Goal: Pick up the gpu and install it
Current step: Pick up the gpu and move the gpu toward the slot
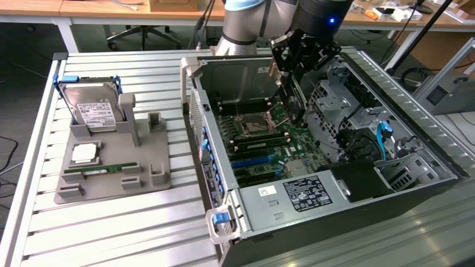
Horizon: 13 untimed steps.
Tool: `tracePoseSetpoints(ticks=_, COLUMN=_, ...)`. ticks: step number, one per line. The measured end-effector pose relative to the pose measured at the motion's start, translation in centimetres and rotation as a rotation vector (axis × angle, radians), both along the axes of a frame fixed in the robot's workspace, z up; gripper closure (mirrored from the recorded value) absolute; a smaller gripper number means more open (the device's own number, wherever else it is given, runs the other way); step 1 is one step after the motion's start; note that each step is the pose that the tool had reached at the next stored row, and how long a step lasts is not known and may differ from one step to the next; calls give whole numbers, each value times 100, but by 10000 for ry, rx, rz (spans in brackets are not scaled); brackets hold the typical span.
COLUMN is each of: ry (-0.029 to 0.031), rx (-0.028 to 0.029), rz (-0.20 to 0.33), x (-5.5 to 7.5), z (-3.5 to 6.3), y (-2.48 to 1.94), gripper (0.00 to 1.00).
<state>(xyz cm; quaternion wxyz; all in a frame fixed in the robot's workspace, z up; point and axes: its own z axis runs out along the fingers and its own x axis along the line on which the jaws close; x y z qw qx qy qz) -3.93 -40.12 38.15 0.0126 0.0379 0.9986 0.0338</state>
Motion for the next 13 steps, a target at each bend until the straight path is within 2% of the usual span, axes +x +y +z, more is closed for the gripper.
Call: tracePoseSetpoints(ticks=13, ry=0, rx=0, rz=0, x=0, z=-48, y=-4, gripper=73)
